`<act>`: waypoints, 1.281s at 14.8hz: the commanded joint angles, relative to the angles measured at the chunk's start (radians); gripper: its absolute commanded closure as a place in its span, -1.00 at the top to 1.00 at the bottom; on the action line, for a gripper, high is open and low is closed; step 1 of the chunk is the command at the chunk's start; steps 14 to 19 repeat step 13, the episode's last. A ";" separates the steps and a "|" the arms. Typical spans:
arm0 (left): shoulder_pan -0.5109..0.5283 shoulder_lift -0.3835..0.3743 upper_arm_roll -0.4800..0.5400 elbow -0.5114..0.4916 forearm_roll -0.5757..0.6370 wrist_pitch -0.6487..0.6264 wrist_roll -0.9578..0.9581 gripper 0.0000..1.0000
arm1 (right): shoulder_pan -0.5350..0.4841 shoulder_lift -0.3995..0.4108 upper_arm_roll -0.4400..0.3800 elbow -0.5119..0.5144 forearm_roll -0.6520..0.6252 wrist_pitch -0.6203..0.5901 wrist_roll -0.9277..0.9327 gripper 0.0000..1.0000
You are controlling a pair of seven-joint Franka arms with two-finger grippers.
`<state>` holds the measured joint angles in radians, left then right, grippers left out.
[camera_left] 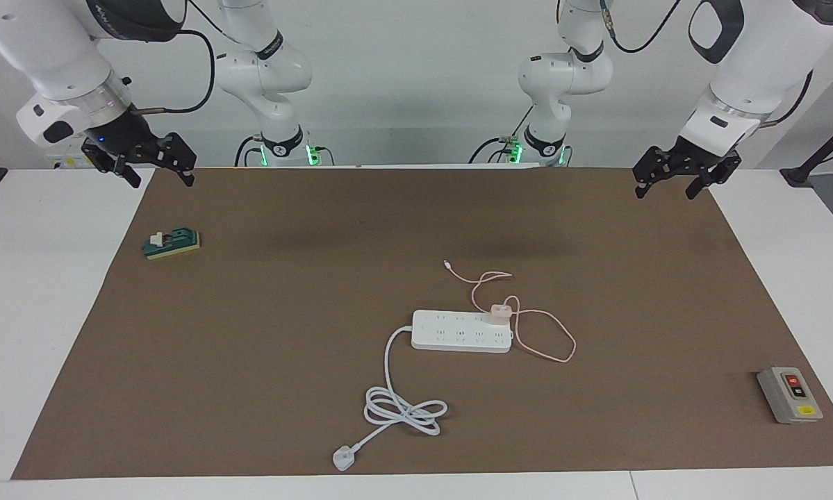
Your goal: Plug charger into power strip
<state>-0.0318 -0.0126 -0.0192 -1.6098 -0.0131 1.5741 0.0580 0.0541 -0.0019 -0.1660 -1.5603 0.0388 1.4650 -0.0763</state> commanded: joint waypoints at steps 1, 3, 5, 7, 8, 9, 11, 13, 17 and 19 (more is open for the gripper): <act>0.013 -0.004 -0.007 -0.013 -0.013 0.017 0.017 1.00 | -0.011 -0.016 0.003 -0.015 -0.019 -0.008 -0.014 1.00; 0.012 -0.001 -0.007 -0.013 -0.012 0.018 0.017 1.00 | -0.020 -0.016 -0.001 -0.015 -0.019 -0.008 -0.014 1.00; 0.012 -0.001 -0.007 -0.013 -0.011 0.018 0.016 1.00 | -0.020 -0.016 -0.001 -0.015 -0.019 -0.008 -0.014 1.00; 0.013 -0.001 -0.007 -0.013 -0.011 0.018 0.016 1.00 | -0.017 -0.016 -0.001 -0.017 -0.019 -0.008 -0.014 1.00; 0.013 -0.001 -0.007 -0.013 -0.011 0.018 0.017 1.00 | -0.019 -0.018 0.000 -0.015 -0.017 -0.008 -0.016 1.00; 0.013 -0.001 -0.007 -0.013 -0.011 0.018 0.016 1.00 | -0.017 -0.016 0.000 -0.015 -0.017 0.003 -0.014 1.00; 0.013 -0.001 -0.007 -0.013 -0.012 0.020 0.017 1.00 | -0.016 -0.016 0.000 -0.015 -0.017 0.017 -0.014 1.00; 0.013 -0.001 -0.007 -0.013 -0.011 0.020 0.016 1.00 | -0.010 -0.016 0.000 -0.017 -0.017 0.020 -0.013 1.00; 0.013 -0.001 -0.007 -0.013 -0.011 0.020 0.016 1.00 | -0.010 -0.016 0.000 -0.017 -0.017 0.020 -0.013 1.00; 0.013 -0.001 -0.007 -0.013 -0.011 0.020 0.016 1.00 | -0.010 -0.016 0.000 -0.017 -0.017 0.020 -0.013 1.00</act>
